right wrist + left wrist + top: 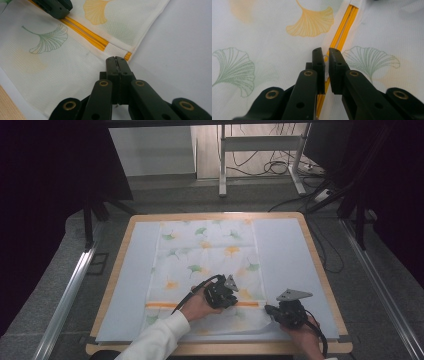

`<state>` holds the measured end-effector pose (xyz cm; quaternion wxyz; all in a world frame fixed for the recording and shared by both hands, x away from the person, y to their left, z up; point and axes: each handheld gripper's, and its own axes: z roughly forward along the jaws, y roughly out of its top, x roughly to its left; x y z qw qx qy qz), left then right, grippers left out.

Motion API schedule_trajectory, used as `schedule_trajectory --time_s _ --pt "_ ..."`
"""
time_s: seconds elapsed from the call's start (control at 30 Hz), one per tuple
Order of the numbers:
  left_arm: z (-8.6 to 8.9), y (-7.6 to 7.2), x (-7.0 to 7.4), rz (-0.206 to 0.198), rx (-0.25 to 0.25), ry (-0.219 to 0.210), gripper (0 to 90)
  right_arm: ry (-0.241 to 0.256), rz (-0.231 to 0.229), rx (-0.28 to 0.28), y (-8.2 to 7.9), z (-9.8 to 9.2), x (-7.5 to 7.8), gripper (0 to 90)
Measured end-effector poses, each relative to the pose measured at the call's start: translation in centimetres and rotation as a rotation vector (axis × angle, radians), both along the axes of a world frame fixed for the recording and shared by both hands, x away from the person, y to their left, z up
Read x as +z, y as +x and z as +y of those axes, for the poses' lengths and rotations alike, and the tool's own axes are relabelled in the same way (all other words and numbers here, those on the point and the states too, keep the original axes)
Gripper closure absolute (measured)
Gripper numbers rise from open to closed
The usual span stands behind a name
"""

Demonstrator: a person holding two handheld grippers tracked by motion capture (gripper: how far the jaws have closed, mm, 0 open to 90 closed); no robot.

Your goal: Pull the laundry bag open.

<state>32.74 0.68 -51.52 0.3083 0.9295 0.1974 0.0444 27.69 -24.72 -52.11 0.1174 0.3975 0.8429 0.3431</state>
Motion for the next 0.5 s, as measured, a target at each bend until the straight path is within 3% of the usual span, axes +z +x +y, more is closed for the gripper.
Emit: schedule_trajectory --time_s 0.5 --pt "1.5 -0.3 -0.1 0.005 0.021 -0.002 84.8 -0.001 0.000 0.000 0.0 0.0 0.0 89.9"
